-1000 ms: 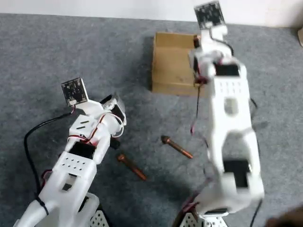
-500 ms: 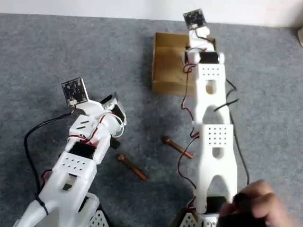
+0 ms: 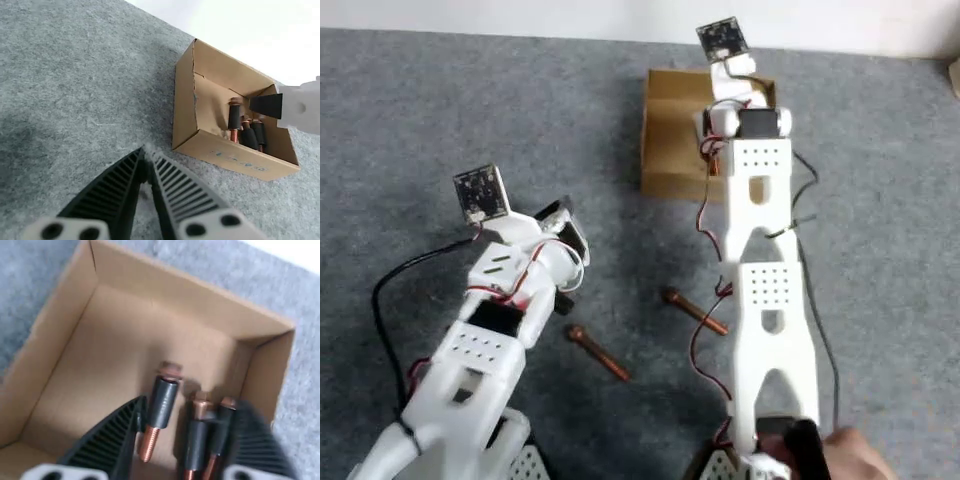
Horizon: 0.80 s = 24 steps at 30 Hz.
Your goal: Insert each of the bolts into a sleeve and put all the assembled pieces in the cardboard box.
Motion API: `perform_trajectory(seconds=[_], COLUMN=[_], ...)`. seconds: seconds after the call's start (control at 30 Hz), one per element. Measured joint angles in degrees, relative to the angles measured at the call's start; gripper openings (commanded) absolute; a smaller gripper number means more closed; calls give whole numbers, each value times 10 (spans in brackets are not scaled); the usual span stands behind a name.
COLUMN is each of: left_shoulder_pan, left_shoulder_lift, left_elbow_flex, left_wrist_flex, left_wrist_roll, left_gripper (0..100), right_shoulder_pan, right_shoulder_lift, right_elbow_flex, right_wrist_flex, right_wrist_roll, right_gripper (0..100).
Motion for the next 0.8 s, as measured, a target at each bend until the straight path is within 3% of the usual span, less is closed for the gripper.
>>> perform_trajectory(seconds=[0.33,0.6,0.8], left_shoulder_pan=[2,-11,-26], left_shoulder_lift=[0,0,0], left_elbow_flex=[-1,-1,-1], left_wrist_flex=[0,0,0], left_wrist_roll=[-1,-1,0], left_gripper=[6,6,7], right_shoulder_pan=[0,0,0], right_shoulder_lift=[-11,-142,-241], right_elbow_flex=[-3,-3,-8], right_wrist_flex=[100,197,203], right_wrist_roll=[0,0,-4], right_gripper=[356,356,356])
